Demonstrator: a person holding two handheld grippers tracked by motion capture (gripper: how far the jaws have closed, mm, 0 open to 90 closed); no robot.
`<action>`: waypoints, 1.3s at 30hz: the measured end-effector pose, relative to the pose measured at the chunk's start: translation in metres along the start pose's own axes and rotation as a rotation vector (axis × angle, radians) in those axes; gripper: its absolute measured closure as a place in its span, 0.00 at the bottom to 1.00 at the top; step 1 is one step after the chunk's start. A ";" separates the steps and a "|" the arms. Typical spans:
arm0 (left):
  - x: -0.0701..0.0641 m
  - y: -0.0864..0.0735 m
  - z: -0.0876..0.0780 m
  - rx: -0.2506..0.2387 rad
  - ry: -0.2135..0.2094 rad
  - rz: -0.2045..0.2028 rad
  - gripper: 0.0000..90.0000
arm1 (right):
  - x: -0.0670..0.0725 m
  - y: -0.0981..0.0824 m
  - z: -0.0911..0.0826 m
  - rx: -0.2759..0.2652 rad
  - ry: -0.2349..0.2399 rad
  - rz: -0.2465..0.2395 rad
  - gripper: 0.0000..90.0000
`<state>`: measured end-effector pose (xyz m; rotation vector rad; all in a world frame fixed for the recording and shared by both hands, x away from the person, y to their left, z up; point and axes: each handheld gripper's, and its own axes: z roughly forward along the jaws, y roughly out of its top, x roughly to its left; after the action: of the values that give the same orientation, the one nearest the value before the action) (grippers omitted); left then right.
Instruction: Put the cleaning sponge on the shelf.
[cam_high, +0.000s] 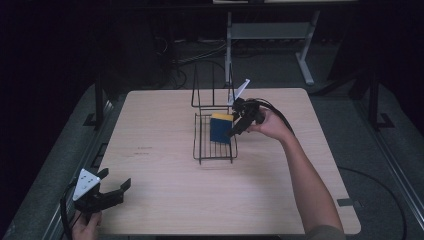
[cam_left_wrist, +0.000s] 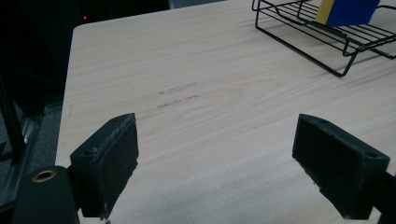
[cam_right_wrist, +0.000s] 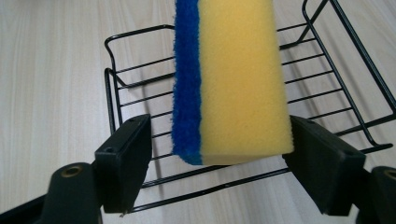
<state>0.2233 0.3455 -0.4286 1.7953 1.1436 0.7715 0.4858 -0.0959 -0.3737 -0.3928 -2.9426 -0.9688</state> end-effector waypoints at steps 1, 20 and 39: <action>0.000 0.000 0.000 -0.001 0.000 -0.001 0.15 | 0.000 0.000 0.000 0.004 -0.001 0.000 0.26; -0.002 0.001 0.001 0.000 -0.006 0.006 0.15 | 0.004 -0.015 -0.011 0.006 -0.017 0.032 0.23; -0.003 0.002 0.000 -0.002 -0.007 0.007 0.15 | 0.008 -0.035 -0.020 0.012 -0.034 0.065 0.23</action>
<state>0.2229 0.3421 -0.4275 1.8000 1.1320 0.7700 0.4683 -0.1331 -0.3768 -0.5064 -2.9438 -0.9455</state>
